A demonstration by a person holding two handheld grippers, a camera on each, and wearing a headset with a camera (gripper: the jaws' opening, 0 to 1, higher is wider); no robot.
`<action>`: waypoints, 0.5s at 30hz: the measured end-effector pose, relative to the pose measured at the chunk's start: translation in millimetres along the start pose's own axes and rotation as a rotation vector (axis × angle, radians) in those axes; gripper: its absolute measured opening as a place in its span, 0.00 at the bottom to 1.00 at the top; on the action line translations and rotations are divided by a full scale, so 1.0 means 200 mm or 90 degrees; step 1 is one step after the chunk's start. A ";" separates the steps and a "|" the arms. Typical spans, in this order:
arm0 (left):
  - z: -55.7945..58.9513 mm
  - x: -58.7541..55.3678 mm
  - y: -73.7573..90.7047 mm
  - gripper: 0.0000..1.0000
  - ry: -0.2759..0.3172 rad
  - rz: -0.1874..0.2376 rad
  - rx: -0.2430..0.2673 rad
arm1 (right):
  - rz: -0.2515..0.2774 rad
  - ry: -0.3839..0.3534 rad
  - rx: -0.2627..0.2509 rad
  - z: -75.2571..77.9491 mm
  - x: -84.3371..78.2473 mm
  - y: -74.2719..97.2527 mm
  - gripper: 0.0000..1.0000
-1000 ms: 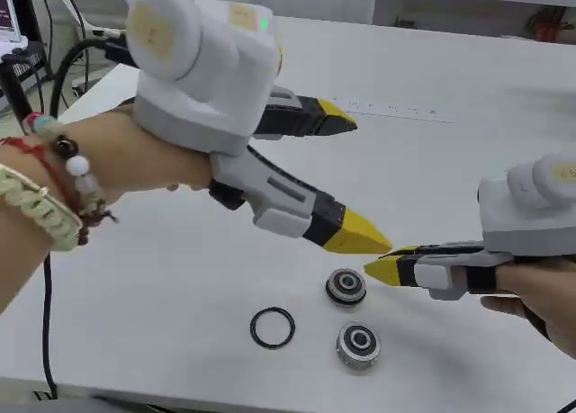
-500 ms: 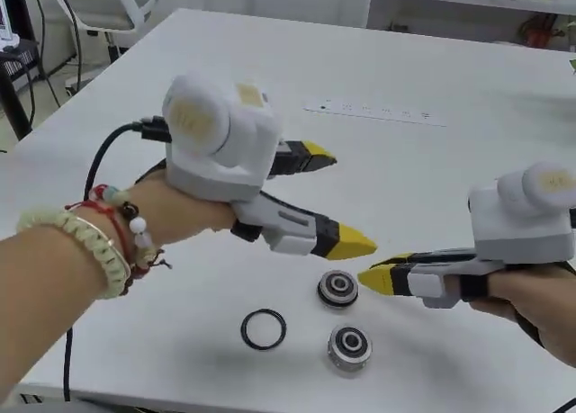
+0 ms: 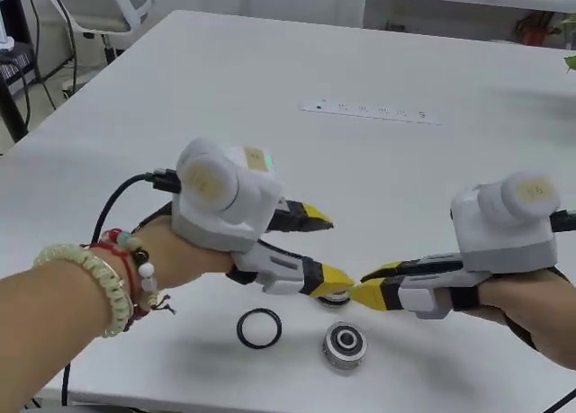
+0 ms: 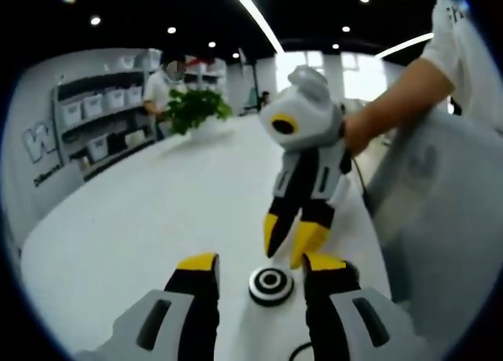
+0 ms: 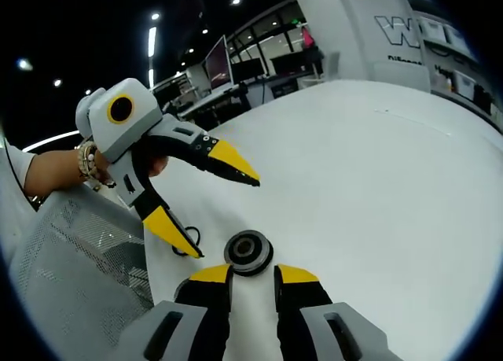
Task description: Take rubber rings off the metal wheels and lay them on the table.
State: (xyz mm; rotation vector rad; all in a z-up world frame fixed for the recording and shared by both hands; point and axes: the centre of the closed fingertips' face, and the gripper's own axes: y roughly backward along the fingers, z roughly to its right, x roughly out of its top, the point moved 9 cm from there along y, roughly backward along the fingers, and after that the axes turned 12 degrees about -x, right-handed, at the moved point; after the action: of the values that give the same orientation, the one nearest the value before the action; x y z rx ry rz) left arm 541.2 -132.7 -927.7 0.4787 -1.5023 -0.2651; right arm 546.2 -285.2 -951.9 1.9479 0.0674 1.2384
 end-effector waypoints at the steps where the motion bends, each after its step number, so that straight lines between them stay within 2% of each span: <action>1: 0.00 -0.01 0.00 0.38 -0.001 -0.001 -0.002 | -0.002 0.005 0.002 0.00 0.00 0.00 0.19; 9: -0.01 -0.06 -0.03 0.30 0.013 -0.018 0.011 | -0.012 0.043 -0.002 -0.01 -0.02 -0.03 0.20; 13: 0.01 -0.09 -0.06 0.25 0.027 -0.036 -0.008 | -0.009 0.059 -0.005 -0.01 -0.02 -0.04 0.23; 15: 0.02 -0.10 -0.07 0.21 0.018 -0.041 -0.014 | -0.007 0.063 -0.004 -0.02 -0.02 -0.04 0.22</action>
State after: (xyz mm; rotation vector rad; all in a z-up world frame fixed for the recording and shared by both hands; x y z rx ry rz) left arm 538.2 -136.5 -951.2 0.5128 -1.4567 -0.3237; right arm 543.7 -279.4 -959.6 1.8776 0.1239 1.3252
